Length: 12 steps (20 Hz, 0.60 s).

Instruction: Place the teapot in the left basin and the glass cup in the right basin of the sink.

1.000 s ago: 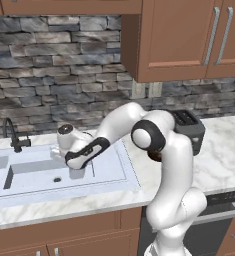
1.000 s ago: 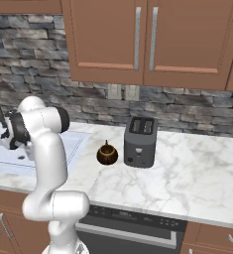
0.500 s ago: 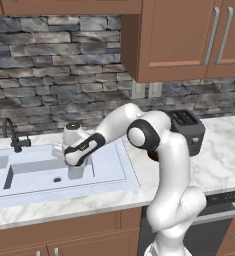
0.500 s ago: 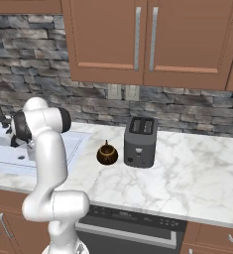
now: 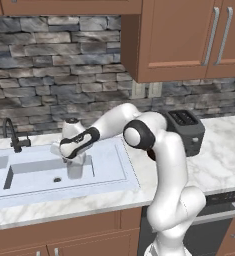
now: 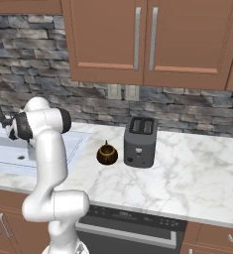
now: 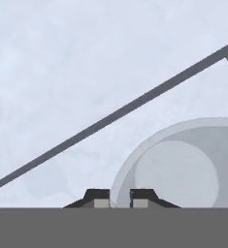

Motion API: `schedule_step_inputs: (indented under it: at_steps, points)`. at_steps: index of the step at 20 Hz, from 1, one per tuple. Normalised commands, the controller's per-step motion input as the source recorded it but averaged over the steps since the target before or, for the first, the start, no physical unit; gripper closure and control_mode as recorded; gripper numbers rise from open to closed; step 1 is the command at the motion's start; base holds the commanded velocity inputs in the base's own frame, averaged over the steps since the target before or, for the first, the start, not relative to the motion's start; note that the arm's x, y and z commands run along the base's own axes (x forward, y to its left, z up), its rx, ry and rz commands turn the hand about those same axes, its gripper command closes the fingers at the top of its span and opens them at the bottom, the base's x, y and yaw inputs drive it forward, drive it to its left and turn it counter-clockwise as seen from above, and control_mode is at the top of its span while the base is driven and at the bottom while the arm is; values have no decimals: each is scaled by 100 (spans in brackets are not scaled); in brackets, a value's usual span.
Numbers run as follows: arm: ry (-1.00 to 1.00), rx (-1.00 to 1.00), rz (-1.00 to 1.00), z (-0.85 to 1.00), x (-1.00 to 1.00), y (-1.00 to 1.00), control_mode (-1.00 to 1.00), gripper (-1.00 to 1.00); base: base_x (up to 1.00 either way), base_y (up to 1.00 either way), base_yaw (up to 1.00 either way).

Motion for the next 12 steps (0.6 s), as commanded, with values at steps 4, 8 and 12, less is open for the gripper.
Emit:
schedule_step_inputs:
  at_steps: [4,8,12]
  points:
    - [8,2,0,-27,11,4,-100,100,0,0,0]
    - [4,0,-2,-23,0,3,-100,-100,0,0,0]
    - [0,0,-5,-13,-13,0,-100,-100,0,0,0]
